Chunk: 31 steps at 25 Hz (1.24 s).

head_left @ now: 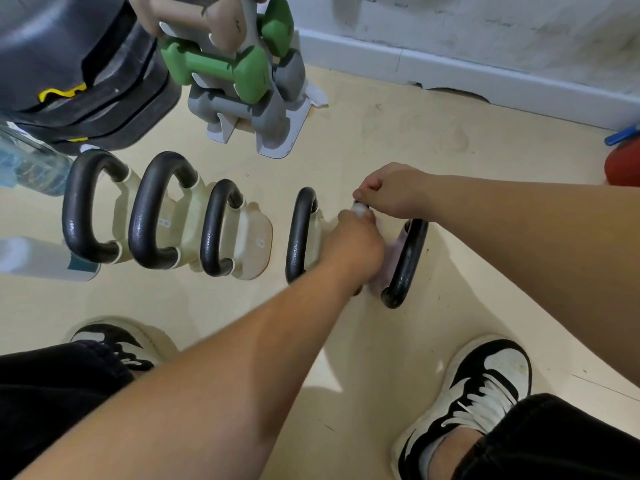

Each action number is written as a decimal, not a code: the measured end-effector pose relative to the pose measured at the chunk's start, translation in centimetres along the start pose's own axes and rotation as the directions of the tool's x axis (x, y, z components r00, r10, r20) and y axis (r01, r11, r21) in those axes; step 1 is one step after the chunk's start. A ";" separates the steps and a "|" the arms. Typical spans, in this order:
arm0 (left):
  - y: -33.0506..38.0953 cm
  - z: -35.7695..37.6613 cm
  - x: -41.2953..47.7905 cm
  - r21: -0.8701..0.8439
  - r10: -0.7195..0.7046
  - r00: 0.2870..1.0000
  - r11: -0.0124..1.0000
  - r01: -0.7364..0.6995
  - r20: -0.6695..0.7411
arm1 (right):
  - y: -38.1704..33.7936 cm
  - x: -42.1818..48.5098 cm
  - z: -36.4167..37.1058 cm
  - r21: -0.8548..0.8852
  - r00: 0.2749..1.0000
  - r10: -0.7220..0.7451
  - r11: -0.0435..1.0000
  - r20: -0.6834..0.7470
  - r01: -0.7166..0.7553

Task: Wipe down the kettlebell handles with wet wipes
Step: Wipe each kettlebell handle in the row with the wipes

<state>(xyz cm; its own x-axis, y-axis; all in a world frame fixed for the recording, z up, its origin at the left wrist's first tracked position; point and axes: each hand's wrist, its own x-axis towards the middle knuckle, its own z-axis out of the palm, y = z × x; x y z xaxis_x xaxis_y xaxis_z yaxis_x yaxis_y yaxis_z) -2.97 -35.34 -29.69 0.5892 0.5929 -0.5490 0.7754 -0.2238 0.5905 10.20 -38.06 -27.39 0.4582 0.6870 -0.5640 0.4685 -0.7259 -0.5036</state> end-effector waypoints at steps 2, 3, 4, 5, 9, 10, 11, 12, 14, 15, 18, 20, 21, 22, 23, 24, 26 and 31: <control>1.8 -1.1 2.0 0.007 -0.079 0.992 0.997 0.079 0.094 | 0.0 0.1 -0.2 0.026 1.000 0.015 1.000 0.008 -0.015; 1.6 -0.7 1.9 0.059 -0.062 0.995 0.997 0.057 0.076 | 0.1 0.2 -0.3 0.035 1.000 0.023 0.999 0.019 -0.024; 0.6 0.0 0.9 0.116 -0.011 1.000 0.993 0.010 0.007 | 0.1 0.1 -0.5 0.038 0.999 0.023 0.999 0.035 -0.024; -1.1 1.1 -0.6 0.119 0.051 0.994 0.992 -0.039 -0.095 | 0.2 -0.1 -0.6 0.030 0.998 0.017 0.999 0.054 -0.019; -6.5 3.5 -7.5 -0.024 0.188 0.945 0.979 -0.201 -0.269 | 0.1 -0.2 -0.7 -0.032 0.996 -0.013 0.999 0.089 0.016; -6.7 3.0 -7.1 0.019 0.217 0.936 0.975 -0.220 -0.278 | 0.1 -0.3 -0.5 -0.043 0.996 -0.015 0.999 0.085 0.019; -6.8 2.5 -6.0 0.109 0.240 0.934 0.970 -0.219 -0.266 | 0.1 -0.3 -0.4 -0.057 0.997 -0.017 0.998 0.075 0.022; -5.9 1.8 -4.9 0.156 0.212 0.952 0.971 -0.180 -0.221 | 0.0 -0.3 -0.3 -0.067 0.998 -0.018 0.997 0.062 0.022; -3.6 0.7 -3.0 0.152 0.130 0.979 0.983 -0.107 -0.154 | -0.2 -0.5 -0.2 -0.069 0.998 -0.020 0.997 0.052 0.024; -2.6 0.4 -2.1 0.021 0.060 0.988 0.998 -0.057 -0.141 | -0.3 -0.5 -0.2 -0.070 0.998 -0.022 0.997 0.052 0.025; -1.4 1.5 -2.7 -0.384 -0.082 0.990 0.923 0.031 -0.115 | -0.3 -0.3 -0.2 -0.093 0.998 -0.030 0.995 0.056 0.035; -2.8 3.2 -4.6 -0.263 -0.008 0.982 0.964 -0.042 -0.186 | -0.2 -0.1 -0.1 -0.095 0.998 -0.037 0.995 0.052 0.042; -4.0 4.1 -5.7 -0.179 0.058 0.973 0.979 -0.099 -0.223 | -0.1 0.0 0.0 -0.102 0.998 -0.040 0.994 0.050 0.045; -5.3 4.6 -6.3 -0.111 0.137 0.961 0.980 -0.167 -0.241 | 0.0 0.0 0.0 -0.112 0.998 -0.041 0.993 0.049 0.047; -6.4 4.9 -6.6 -0.060 0.206 0.949 0.972 -0.226 -0.239 | 0.0 0.1 0.1 -0.121 0.998 -0.044 0.991 0.045 0.049; -7.3 4.9 -6.5 -0.023 0.272 0.933 0.958 -0.285 -0.237 | 0.1 0.1 0.2 -0.126 0.998 -0.047 0.991 0.040 0.052; -8.7 4.4 -5.7 0.041 0.376 0.904 0.926 -0.376 -0.202 | 0.1 0.1 0.3 -0.125 0.998 -0.053 0.991 0.032 0.056; -3.9 2.8 -2.2 0.244 0.270 0.953 0.941 -0.232 -0.135 | 0.2 0.0 0.2 -0.057 0.999 -0.030 0.998 0.026 0.032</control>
<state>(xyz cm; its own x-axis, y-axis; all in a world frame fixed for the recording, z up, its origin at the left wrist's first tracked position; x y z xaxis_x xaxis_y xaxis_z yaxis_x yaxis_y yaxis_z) -6.70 -37.94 -32.45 0.7406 0.6090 -0.2839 0.6485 -0.5374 0.5391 10.16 -38.25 -27.61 0.4244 0.7076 -0.5650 0.5255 -0.7006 -0.4828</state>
